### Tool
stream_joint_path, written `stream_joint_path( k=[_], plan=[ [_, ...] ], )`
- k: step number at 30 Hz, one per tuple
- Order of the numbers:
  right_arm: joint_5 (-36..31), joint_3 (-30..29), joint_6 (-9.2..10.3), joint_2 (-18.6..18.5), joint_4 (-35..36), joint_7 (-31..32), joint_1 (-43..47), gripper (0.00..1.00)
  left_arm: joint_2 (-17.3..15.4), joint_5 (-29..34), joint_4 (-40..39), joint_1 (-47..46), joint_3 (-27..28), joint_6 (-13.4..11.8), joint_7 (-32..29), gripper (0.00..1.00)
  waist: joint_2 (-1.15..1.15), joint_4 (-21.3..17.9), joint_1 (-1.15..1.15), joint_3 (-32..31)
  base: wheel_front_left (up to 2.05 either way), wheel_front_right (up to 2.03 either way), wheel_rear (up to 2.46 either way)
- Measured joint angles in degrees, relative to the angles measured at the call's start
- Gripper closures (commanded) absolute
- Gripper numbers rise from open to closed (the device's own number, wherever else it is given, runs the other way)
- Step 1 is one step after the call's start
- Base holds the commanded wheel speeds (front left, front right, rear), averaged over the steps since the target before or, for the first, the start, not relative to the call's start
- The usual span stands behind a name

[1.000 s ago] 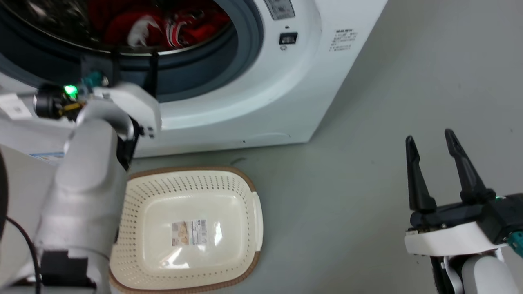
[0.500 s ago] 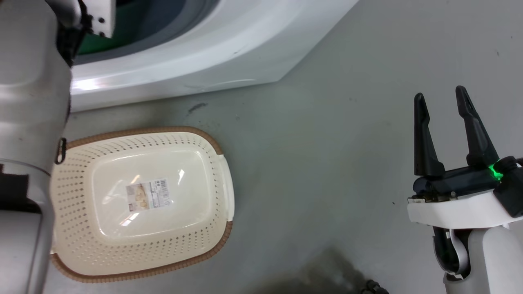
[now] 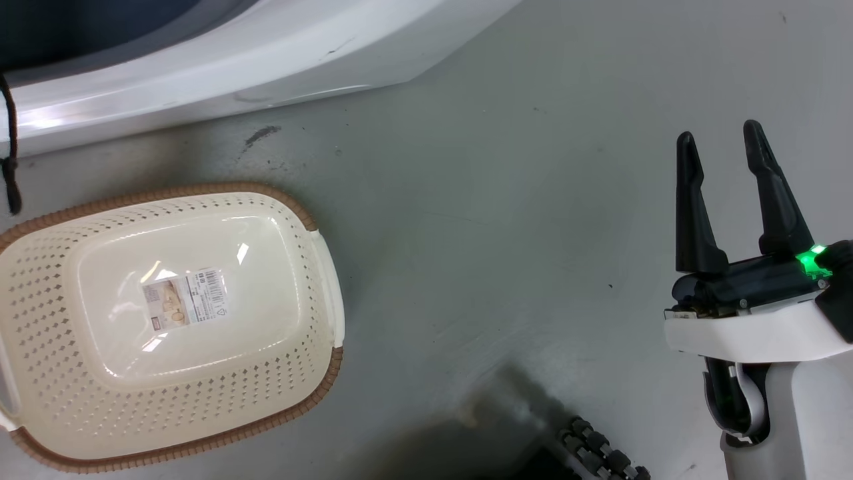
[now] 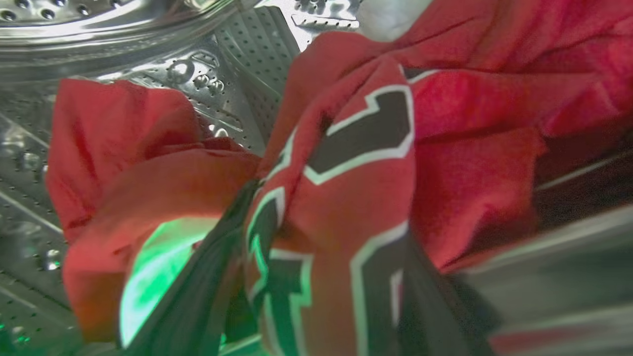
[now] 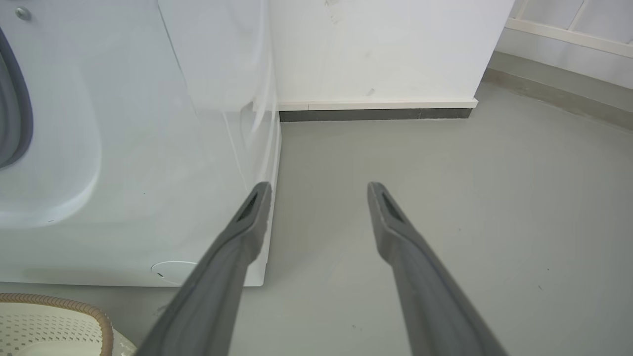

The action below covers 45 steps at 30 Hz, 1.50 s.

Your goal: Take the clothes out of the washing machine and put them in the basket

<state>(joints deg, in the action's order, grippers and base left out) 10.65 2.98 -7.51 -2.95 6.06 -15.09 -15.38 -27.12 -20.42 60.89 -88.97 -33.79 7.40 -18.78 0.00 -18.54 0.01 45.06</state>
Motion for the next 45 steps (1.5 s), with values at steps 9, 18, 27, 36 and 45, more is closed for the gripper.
stream_joint_path(
  k=[9,18,27,36,45],
  plan=[
    [0.9,0.0,0.00,0.0,-0.1,0.0,-0.8,0.00,-1.9,-1.6,-0.2,-1.8,-4.4,0.0,-2.1,0.00,0.00,-1.0,-0.01,1.2,0.00,0.00,0.00],
    [0.9,-0.3,0.00,0.0,-0.4,0.0,-0.7,0.00,-1.8,-4.6,-1.2,-1.0,-6.7,0.0,1.3,1.00,0.00,-0.6,0.00,0.4,0.00,0.00,0.00],
    [-2.1,-1.0,0.00,0.0,-1.2,0.0,-0.3,0.00,0.4,-7.5,-1.1,5.8,-5.3,-0.1,13.0,1.00,0.00,2.0,-0.01,-4.0,0.00,0.00,0.00],
    [-5.8,-1.3,0.00,0.0,-2.6,0.0,1.9,0.00,3.9,-9.2,-2.2,16.6,-5.4,-0.6,25.5,1.00,0.00,6.4,-0.02,-11.5,0.00,0.00,0.00],
    [-7.7,-2.2,0.00,0.1,-4.1,0.0,5.5,0.00,6.1,-10.2,-5.9,27.1,-5.8,-1.6,32.5,1.00,0.00,10.5,-0.02,-19.8,0.00,0.00,0.00]
  ],
)
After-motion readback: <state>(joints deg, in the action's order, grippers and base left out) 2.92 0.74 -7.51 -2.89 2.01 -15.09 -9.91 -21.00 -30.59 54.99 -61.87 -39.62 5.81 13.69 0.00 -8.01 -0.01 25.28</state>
